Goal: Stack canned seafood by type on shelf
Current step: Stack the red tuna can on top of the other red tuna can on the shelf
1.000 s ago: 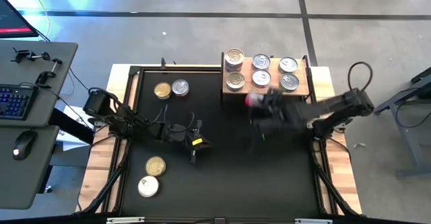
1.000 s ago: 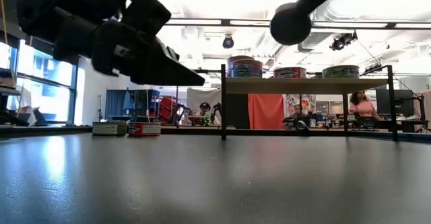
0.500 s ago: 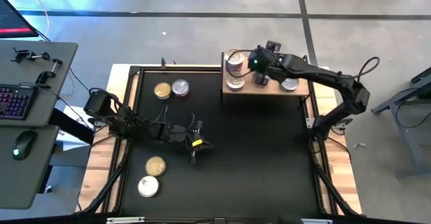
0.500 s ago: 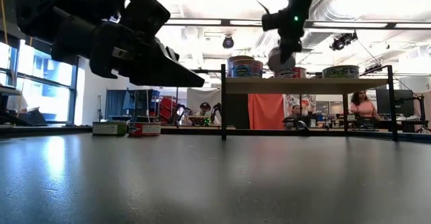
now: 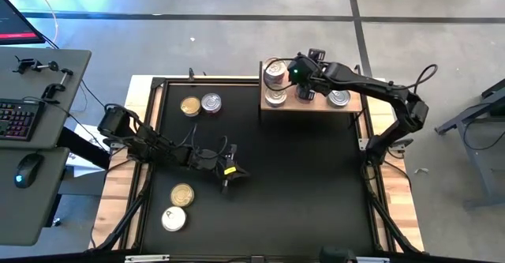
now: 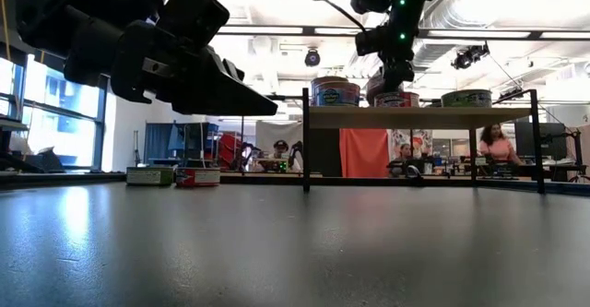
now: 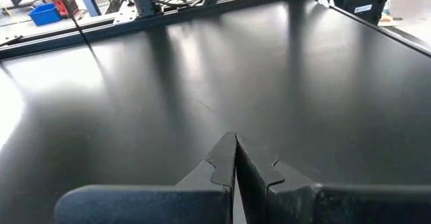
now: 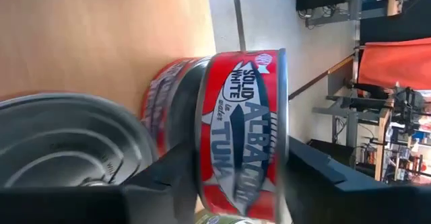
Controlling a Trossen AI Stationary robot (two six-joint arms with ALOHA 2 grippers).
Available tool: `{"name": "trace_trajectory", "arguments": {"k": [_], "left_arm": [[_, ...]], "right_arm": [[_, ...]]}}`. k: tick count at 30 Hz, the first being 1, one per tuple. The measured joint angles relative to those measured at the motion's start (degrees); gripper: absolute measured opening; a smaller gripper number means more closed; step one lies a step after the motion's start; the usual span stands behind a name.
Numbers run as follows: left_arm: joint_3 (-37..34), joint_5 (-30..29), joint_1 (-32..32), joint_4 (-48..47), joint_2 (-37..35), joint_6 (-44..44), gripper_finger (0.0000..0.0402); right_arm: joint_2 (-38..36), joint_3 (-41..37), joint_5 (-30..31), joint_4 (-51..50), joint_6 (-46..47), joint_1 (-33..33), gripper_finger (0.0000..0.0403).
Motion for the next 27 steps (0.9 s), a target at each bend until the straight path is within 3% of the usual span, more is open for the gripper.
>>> {"name": "trace_trajectory", "arguments": {"k": [5, 22, 27], "left_arm": [[0.0, 0.0, 0.0, 0.0, 0.0, -0.2, 0.0003], [0.1, 0.1, 0.0, 1.6, 0.0, -0.7, 0.0003], [0.1, 0.1, -0.3, 2.7, 0.0, -1.8, 0.0003]], "right_arm": [[0.0, 0.0, -0.4, -0.3, 0.0, 0.0, 0.0194], [0.0, 6.4, -2.6, -6.7, 2.0, 1.6, 0.02], [-0.1, 12.2, -12.3, -8.2, 9.7, -2.0, 0.0185]]}}
